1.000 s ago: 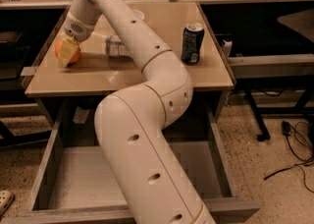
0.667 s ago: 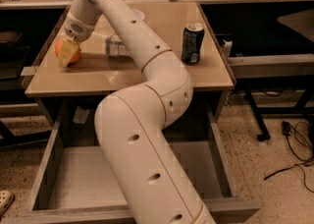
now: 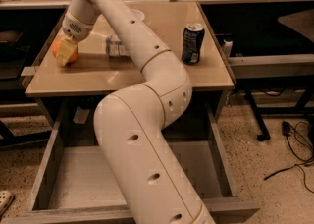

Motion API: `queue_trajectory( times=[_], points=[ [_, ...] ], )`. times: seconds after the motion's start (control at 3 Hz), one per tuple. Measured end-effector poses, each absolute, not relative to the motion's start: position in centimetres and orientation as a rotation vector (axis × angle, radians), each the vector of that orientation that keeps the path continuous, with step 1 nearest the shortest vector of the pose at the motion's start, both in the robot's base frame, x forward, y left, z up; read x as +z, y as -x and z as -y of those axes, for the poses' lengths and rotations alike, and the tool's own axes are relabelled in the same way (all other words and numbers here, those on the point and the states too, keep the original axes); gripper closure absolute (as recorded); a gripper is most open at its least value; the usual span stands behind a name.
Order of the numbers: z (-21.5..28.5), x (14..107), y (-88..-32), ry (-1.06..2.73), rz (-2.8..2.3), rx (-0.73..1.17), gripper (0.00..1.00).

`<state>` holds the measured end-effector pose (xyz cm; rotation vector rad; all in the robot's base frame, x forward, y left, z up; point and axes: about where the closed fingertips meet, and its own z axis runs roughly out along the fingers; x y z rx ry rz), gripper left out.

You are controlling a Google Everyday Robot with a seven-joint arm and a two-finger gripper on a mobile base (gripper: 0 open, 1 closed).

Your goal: Place orange into top drawer

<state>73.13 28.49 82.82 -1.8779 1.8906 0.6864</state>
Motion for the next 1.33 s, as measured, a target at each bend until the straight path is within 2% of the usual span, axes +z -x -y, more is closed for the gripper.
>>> queue_trajectory(
  times=[0.67, 1.0, 1.33],
  points=[
    [-28.0, 85.1, -71.8, 1.857, -1.837, 0.724, 1.0],
    [-25.8, 85.8, -67.7, 1.807, -1.842, 0.754, 1.0],
    [-26.2, 83.0, -66.1, 1.858, -1.875, 0.773, 1.0]
  ],
)
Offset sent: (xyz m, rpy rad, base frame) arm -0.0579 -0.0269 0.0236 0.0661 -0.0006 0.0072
